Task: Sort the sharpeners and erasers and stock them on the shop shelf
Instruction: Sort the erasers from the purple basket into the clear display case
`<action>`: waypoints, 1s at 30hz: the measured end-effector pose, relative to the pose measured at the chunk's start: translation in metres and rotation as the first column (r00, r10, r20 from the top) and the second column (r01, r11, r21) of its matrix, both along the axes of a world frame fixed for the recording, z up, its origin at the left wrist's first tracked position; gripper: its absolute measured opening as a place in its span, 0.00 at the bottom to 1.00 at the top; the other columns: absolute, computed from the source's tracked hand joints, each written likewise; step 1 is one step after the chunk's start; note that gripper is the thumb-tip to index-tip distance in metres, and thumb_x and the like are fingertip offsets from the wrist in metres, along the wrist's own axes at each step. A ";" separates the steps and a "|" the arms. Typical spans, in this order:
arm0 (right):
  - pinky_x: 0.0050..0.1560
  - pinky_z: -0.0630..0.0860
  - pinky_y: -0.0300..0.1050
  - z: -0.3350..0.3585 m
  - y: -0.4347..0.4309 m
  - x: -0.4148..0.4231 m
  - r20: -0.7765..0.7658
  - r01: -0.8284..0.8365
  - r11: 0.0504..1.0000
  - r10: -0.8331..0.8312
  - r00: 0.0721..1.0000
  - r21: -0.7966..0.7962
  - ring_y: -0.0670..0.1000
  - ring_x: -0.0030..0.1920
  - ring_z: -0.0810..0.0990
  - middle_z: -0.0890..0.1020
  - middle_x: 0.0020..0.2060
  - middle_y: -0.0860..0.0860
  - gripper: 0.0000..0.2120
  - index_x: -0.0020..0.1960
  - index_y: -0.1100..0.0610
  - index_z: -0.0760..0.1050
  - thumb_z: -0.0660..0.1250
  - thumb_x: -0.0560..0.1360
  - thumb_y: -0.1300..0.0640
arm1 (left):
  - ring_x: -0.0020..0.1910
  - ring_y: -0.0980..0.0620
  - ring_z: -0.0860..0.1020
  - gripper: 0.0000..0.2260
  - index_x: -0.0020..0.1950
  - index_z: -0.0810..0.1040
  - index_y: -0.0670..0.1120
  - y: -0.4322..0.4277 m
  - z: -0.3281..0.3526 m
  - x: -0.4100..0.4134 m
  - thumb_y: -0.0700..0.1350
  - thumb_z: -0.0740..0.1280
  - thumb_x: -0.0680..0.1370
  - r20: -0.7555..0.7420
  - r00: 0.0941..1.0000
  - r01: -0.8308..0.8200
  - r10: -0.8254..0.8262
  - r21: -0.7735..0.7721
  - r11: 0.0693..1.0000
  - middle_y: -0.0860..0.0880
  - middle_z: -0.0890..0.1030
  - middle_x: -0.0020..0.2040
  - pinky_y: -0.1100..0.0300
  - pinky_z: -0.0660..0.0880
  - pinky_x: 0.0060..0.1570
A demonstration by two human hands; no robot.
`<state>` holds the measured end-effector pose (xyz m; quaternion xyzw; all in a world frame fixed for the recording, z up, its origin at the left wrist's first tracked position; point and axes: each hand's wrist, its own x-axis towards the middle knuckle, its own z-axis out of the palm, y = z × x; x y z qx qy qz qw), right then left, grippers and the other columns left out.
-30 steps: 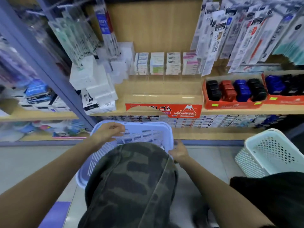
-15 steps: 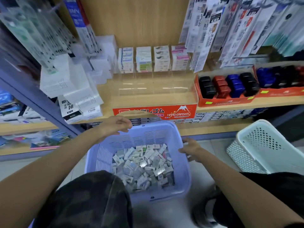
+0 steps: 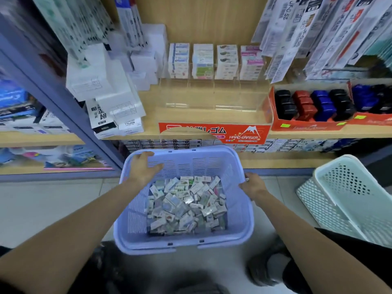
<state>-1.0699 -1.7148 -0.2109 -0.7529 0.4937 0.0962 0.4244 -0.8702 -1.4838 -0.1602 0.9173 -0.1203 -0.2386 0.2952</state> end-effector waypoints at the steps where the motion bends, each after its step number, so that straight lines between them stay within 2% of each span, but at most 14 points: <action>1: 0.35 0.70 0.43 -0.001 0.001 0.000 -0.006 -0.003 1.000 0.002 1.000 -0.012 0.56 0.40 0.75 0.77 0.42 0.57 0.13 0.57 0.63 0.75 0.60 0.74 0.68 | 0.69 0.40 0.62 0.29 0.73 0.63 0.43 0.011 -0.008 0.000 0.48 0.69 0.76 0.062 0.997 -0.053 0.048 0.080 0.995 0.39 0.61 0.71 0.49 0.63 0.65; 3: 0.31 0.66 0.42 -0.004 0.002 -0.001 -0.003 -0.006 0.999 0.005 1.000 -0.043 0.56 0.39 0.74 0.77 0.42 0.56 0.13 0.57 0.63 0.74 0.59 0.73 0.68 | 0.72 0.38 0.57 0.36 0.76 0.56 0.45 0.031 -0.022 -0.003 0.50 0.70 0.74 0.042 0.978 -0.206 0.202 0.152 0.967 0.38 0.55 0.74 0.45 0.59 0.68; 5: 0.33 0.66 0.42 -0.005 0.003 -0.002 -0.009 -0.018 0.998 0.017 1.000 -0.065 0.56 0.40 0.74 0.77 0.42 0.56 0.13 0.57 0.63 0.74 0.59 0.74 0.68 | 0.73 0.37 0.57 0.42 0.77 0.48 0.45 0.045 -0.034 -0.006 0.51 0.71 0.73 -0.103 0.953 -0.274 0.286 0.112 0.955 0.38 0.53 0.75 0.41 0.61 0.67; 9: 0.29 0.66 0.40 -0.004 0.003 -0.010 0.001 0.009 0.998 -0.009 1.000 -0.061 0.56 0.38 0.74 0.78 0.42 0.56 0.13 0.57 0.63 0.75 0.60 0.74 0.68 | 0.72 0.36 0.58 0.44 0.78 0.47 0.48 0.045 -0.045 -0.003 0.53 0.72 0.72 -0.110 0.964 -0.230 0.240 0.100 0.968 0.39 0.54 0.75 0.38 0.62 0.66; 15: 0.35 0.72 0.43 -0.005 -0.005 -0.036 -0.034 0.097 0.994 -0.099 0.995 -0.050 0.56 0.40 0.77 0.80 0.44 0.57 0.14 0.59 0.61 0.74 0.60 0.75 0.65 | 0.73 0.37 0.56 0.46 0.78 0.43 0.50 0.025 -0.052 -0.007 0.55 0.71 0.72 -0.119 0.980 -0.146 0.162 0.133 0.980 0.39 0.52 0.75 0.38 0.60 0.67; 17: 0.36 0.71 0.42 -0.001 -0.010 -0.046 -0.063 0.097 0.993 -0.101 0.993 -0.074 0.56 0.40 0.76 0.80 0.45 0.58 0.14 0.60 0.61 0.74 0.61 0.75 0.65 | 0.73 0.37 0.56 0.46 0.78 0.42 0.50 0.015 -0.054 -0.012 0.55 0.72 0.72 -0.143 0.980 -0.124 0.141 0.122 0.985 0.39 0.52 0.75 0.38 0.61 0.67; 21: 0.41 0.74 0.50 0.004 -0.020 -0.065 -0.073 0.159 0.983 -0.166 0.983 -0.089 0.58 0.41 0.77 0.81 0.49 0.61 0.16 0.63 0.63 0.72 0.60 0.76 0.65 | 0.74 0.38 0.54 0.46 0.77 0.42 0.49 -0.003 -0.049 -0.025 0.53 0.72 0.73 -0.214 0.973 -0.070 0.085 0.077 0.995 0.40 0.49 0.76 0.41 0.61 0.68; 23: 0.46 0.76 0.53 0.007 -0.022 -0.073 -0.073 0.150 0.980 -0.160 0.984 -0.128 0.61 0.45 0.78 0.81 0.51 0.62 0.17 0.65 0.63 0.71 0.62 0.77 0.63 | 0.76 0.41 0.51 0.45 0.77 0.43 0.49 -0.004 -0.045 -0.025 0.52 0.71 0.73 -0.279 0.958 -0.068 0.072 0.022 0.997 0.42 0.46 0.77 0.44 0.59 0.69; 25: 0.54 0.74 0.54 0.011 -0.018 -0.077 -0.043 0.131 0.971 -0.142 0.989 -0.202 0.63 0.54 0.76 0.76 0.58 0.63 0.19 0.68 0.63 0.69 0.63 0.77 0.61 | 0.76 0.43 0.50 0.45 0.78 0.44 0.49 -0.001 -0.041 -0.024 0.52 0.72 0.73 -0.320 0.946 -0.059 0.047 -0.028 0.998 0.44 0.47 0.78 0.45 0.58 0.70; 28: 0.64 0.66 0.52 0.021 0.003 -0.068 0.085 0.033 0.938 -0.004 0.996 -0.346 0.60 0.65 0.67 0.66 0.66 0.61 0.24 0.70 0.61 0.65 0.65 0.77 0.56 | 0.76 0.45 0.51 0.43 0.78 0.47 0.48 0.011 -0.034 -0.027 0.54 0.71 0.72 -0.331 0.944 -0.040 0.007 -0.093 0.995 0.46 0.51 0.78 0.44 0.57 0.72; 30: 0.61 0.68 0.49 0.022 0.024 -0.053 0.183 -0.046 0.963 0.097 0.978 -0.266 0.57 0.62 0.70 0.68 0.63 0.57 0.22 0.68 0.60 0.67 0.66 0.77 0.55 | 0.74 0.43 0.60 0.42 0.77 0.53 0.46 0.023 -0.035 -0.032 0.56 0.72 0.71 -0.295 0.955 -0.026 -0.021 -0.154 0.988 0.45 0.59 0.76 0.44 0.62 0.69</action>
